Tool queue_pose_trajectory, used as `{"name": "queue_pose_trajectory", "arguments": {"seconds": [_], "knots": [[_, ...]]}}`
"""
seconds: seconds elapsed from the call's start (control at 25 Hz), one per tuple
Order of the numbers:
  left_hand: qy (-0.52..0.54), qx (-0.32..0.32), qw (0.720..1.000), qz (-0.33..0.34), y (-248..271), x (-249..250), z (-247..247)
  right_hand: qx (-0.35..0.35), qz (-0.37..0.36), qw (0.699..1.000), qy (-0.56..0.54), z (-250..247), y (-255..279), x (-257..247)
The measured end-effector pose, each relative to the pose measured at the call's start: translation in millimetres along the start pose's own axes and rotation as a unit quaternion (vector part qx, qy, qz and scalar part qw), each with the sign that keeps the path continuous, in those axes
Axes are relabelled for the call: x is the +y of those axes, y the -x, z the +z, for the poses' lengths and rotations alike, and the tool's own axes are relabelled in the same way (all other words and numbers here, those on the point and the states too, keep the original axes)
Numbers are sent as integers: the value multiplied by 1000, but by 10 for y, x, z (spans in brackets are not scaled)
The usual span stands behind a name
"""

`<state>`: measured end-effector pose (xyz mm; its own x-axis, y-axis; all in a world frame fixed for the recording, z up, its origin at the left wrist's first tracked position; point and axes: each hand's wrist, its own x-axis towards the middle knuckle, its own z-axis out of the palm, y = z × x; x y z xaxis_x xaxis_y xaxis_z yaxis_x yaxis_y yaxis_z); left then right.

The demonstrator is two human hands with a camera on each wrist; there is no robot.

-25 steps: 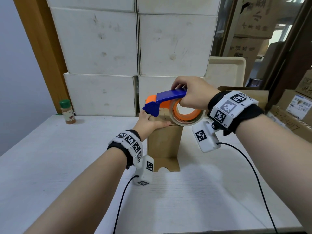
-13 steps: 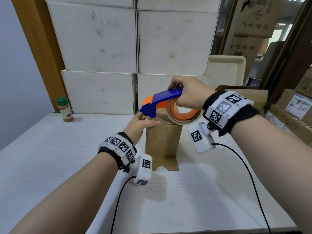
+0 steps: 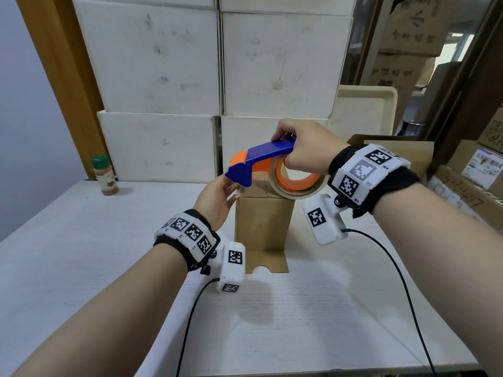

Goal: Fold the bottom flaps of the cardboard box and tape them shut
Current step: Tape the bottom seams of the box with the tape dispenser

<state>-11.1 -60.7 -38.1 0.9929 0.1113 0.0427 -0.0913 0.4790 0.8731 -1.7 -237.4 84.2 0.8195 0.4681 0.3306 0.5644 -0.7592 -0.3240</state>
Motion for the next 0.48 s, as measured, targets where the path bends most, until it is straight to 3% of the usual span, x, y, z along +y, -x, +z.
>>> {"name": "queue_pose_trajectory", "arguments": {"seconds": [0.48], "knots": [[-14, 68, 998, -11, -7, 11, 90, 5, 5, 1000, -10, 9, -4, 14]]}}
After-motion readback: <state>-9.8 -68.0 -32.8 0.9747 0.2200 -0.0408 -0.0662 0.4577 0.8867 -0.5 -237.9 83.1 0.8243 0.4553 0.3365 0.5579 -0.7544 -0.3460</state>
